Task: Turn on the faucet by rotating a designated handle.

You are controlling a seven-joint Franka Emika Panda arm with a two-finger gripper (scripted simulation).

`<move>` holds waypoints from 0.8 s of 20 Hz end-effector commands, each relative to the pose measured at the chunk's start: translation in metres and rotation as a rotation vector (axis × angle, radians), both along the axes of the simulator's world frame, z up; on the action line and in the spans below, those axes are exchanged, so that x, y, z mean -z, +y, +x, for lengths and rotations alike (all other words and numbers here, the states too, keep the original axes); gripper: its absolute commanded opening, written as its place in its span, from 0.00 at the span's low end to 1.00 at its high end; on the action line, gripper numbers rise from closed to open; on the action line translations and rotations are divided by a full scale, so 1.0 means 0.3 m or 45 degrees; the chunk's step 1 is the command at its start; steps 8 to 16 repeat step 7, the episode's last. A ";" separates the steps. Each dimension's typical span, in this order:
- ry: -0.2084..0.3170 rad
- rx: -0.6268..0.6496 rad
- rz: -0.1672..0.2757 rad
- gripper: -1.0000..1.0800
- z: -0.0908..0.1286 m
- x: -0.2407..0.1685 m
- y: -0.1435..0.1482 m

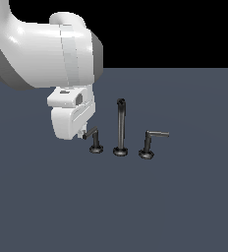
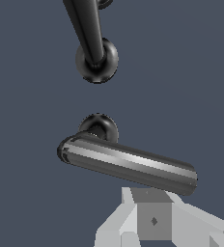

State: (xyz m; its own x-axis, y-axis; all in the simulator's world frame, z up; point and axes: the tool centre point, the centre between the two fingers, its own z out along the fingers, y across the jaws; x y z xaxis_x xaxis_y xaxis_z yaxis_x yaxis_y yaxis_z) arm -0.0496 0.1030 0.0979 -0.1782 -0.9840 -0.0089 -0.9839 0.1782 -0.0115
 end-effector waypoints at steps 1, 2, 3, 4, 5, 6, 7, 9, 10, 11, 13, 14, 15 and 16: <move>0.011 0.007 -0.007 0.00 -0.033 0.000 -0.038; 0.011 0.007 -0.007 0.00 -0.042 0.000 -0.046; 0.012 0.006 -0.007 0.00 -0.051 0.000 -0.055; 0.013 0.005 -0.008 0.00 -0.060 -0.001 -0.063; 0.014 0.005 -0.008 0.00 -0.070 -0.001 -0.072; 0.015 0.004 -0.008 0.00 -0.079 -0.001 -0.080; 0.015 0.004 -0.008 0.00 -0.079 -0.001 -0.080; 0.015 0.004 -0.008 0.00 -0.079 -0.001 -0.080; 0.015 0.004 -0.008 0.00 -0.079 -0.001 -0.080; 0.015 0.004 -0.008 0.00 -0.079 -0.001 -0.080; 0.015 0.004 -0.008 0.00 -0.079 -0.001 -0.080; 0.015 0.004 -0.008 0.00 -0.079 -0.001 -0.080; 0.015 0.004 -0.008 0.00 -0.079 -0.001 -0.080; 0.015 0.004 -0.008 0.00 -0.079 -0.001 -0.080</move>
